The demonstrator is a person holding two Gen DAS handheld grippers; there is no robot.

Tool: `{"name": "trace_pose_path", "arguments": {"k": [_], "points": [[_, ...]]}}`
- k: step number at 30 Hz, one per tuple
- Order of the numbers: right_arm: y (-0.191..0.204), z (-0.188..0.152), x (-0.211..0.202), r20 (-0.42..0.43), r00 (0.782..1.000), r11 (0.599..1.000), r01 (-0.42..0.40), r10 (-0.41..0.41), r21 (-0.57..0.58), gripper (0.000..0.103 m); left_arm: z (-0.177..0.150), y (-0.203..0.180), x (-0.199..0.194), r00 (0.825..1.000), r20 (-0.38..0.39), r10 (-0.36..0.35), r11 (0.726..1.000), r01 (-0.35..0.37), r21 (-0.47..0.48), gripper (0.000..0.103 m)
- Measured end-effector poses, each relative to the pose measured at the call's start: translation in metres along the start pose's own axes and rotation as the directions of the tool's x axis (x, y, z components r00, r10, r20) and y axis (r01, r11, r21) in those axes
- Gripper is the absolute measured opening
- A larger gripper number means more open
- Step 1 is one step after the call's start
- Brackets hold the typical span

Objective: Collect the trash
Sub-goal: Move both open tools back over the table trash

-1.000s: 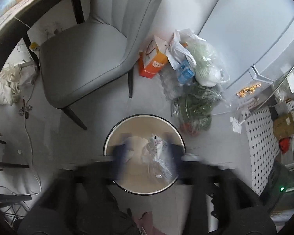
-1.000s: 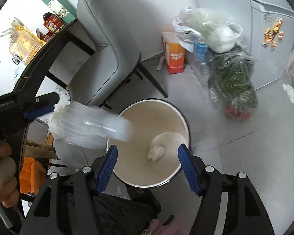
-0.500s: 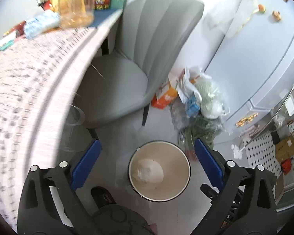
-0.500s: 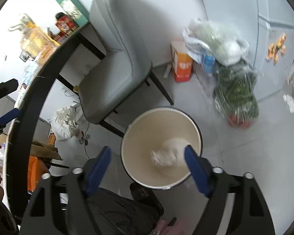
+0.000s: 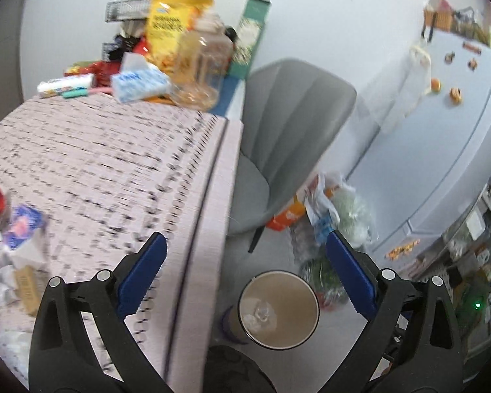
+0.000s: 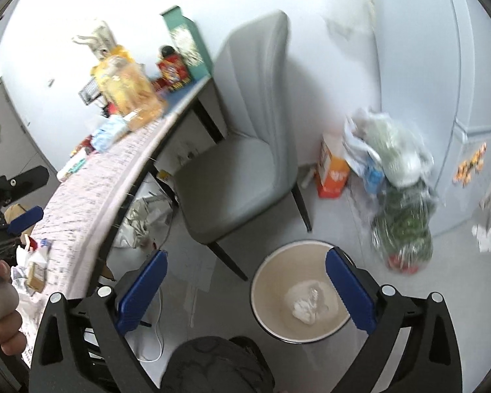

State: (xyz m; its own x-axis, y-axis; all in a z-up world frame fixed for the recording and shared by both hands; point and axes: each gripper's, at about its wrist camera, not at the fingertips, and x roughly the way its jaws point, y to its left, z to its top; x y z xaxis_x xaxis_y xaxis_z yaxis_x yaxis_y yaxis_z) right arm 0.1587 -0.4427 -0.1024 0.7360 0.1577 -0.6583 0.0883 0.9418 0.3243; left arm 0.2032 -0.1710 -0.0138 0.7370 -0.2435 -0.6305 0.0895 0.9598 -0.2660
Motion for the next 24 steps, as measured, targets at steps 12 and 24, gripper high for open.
{"name": "trace_pose_path", "arguments": {"k": [12,24], "points": [[0.096,0.008,-0.040,0.084,0.996,0.996,0.031,-0.023,-0.089,0.095,0.001,0.057,-0.083,0.979,0.161,0.127,0.992,-0.122,-0.045,0.097],[0.148,-0.008,-0.067,0.109,0.993,0.987,-0.022,0.039,-0.156,0.095,-0.018,0.094,-0.146,0.950,0.248,0.187,0.982,-0.181,-0.046,0.097]]}}
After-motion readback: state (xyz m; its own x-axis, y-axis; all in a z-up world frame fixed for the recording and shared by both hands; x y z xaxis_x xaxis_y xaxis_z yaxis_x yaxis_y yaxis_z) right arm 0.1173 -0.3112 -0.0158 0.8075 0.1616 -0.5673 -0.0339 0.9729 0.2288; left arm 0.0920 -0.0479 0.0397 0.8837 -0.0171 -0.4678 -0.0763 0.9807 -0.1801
